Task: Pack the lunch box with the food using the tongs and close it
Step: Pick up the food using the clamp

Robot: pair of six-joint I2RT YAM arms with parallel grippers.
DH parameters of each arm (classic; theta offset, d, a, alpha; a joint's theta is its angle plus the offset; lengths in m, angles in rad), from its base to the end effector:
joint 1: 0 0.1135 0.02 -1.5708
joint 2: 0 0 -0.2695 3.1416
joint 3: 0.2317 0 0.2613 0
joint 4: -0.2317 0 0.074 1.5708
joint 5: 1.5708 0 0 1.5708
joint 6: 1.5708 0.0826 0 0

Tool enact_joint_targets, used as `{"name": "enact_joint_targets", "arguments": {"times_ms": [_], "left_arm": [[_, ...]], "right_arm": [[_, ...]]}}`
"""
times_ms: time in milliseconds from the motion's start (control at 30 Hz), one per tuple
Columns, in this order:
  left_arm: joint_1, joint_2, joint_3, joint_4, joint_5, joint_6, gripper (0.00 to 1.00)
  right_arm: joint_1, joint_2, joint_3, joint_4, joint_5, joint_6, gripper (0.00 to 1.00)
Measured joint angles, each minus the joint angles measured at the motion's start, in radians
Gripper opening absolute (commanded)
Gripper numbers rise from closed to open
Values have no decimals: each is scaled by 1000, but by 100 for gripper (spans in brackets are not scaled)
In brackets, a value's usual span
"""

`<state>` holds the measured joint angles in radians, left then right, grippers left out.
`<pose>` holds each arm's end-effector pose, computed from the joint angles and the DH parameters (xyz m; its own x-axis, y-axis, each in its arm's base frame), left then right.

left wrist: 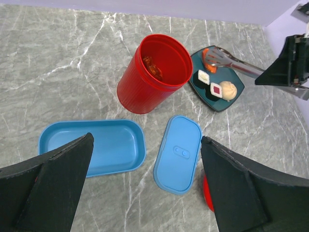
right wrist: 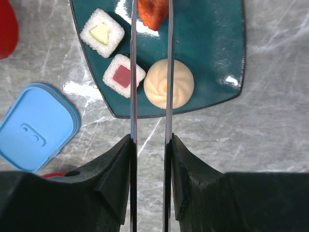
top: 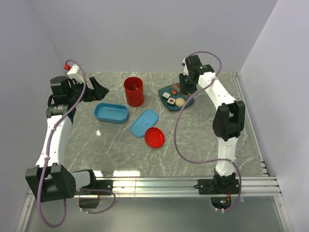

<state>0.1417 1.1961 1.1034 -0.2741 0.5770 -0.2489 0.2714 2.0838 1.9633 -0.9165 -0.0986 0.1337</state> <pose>0.3171 -0.0003 0.3491 -0.4391 -0.2712 -0.8565 0.2864 0.8614 -0.4196 0.4713 0.1396 0.2428 -0.8640 -0.1027 -0.4930 -0.2017 0.9676 0.1518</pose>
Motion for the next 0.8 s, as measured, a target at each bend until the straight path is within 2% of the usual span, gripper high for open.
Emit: {"name": "enact_joint_targets", "arguments": {"times_ms": [633,800], "left_arm": [[1,11,0,0,2,0,99],[1,13,0,0,2,0,100]], "right_arm": [[-32,-75,-8,-22,-37,-46,19],[-32,-140,-42,-21,-64,-57,18]]}}
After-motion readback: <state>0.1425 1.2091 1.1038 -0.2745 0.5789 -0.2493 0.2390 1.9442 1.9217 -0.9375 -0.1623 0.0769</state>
